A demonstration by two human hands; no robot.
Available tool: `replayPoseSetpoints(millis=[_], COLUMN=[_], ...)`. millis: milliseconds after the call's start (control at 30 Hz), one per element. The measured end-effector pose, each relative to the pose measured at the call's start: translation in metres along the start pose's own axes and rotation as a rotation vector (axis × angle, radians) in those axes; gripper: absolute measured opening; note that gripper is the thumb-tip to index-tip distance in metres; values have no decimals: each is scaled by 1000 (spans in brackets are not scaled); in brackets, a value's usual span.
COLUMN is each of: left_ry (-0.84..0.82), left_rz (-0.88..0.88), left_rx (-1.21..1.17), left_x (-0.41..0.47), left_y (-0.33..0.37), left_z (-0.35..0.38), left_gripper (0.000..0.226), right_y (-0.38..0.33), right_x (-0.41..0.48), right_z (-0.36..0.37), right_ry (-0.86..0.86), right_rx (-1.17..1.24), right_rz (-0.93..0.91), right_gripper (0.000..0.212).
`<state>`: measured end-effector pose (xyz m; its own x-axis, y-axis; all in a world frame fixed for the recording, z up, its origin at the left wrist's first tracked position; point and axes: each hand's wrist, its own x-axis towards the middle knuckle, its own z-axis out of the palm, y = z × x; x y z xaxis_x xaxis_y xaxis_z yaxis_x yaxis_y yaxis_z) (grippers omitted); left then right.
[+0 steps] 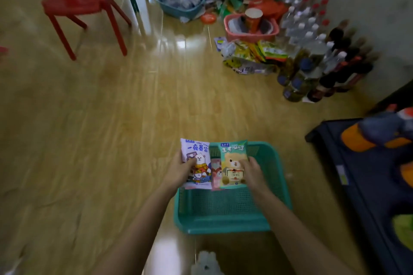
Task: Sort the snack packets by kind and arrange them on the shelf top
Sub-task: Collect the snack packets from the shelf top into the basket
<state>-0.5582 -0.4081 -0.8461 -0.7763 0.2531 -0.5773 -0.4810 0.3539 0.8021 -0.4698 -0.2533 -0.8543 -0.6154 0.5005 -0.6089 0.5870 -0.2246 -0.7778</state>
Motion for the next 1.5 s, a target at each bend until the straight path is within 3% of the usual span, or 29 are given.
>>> replayPoseSetpoints(millis=[167, 300, 467, 633, 767, 933, 1133, 1333, 1500], left_ry=[36, 73, 125, 214, 187, 162, 156, 237, 189], left_rz=[-42, -61, -36, 110, 149, 232, 415, 655, 868], left_rx=[55, 212, 483, 651, 764, 867, 937, 1059, 1010], left_x=[111, 159, 165, 162, 152, 84, -65, -218, -327], left_y=[-106, -153, -167, -169, -156, -52, 158, 373, 489], left_z=[24, 31, 38, 47, 47, 11, -24, -33, -16], left_gripper=[18, 15, 30, 32, 36, 25, 28, 24, 21], right_y=[95, 132, 145, 159, 149, 57, -128, -315, -403], right_x=[109, 157, 165, 173, 165, 98, -65, -245, -381], right_z=[24, 40, 45, 38, 30, -9, -95, -199, -266], right_ry=[-10, -47, -20, 111, 125, 101, 161, 334, 475], right_rx=[-52, -152, -314, -636, -736, -722, -652, -631, -646], right_rz=[-1, -24, 23, -63, -91, -171, -319, -462, -487], right_gripper=[18, 28, 31, 29, 25, 19, 19, 20, 23])
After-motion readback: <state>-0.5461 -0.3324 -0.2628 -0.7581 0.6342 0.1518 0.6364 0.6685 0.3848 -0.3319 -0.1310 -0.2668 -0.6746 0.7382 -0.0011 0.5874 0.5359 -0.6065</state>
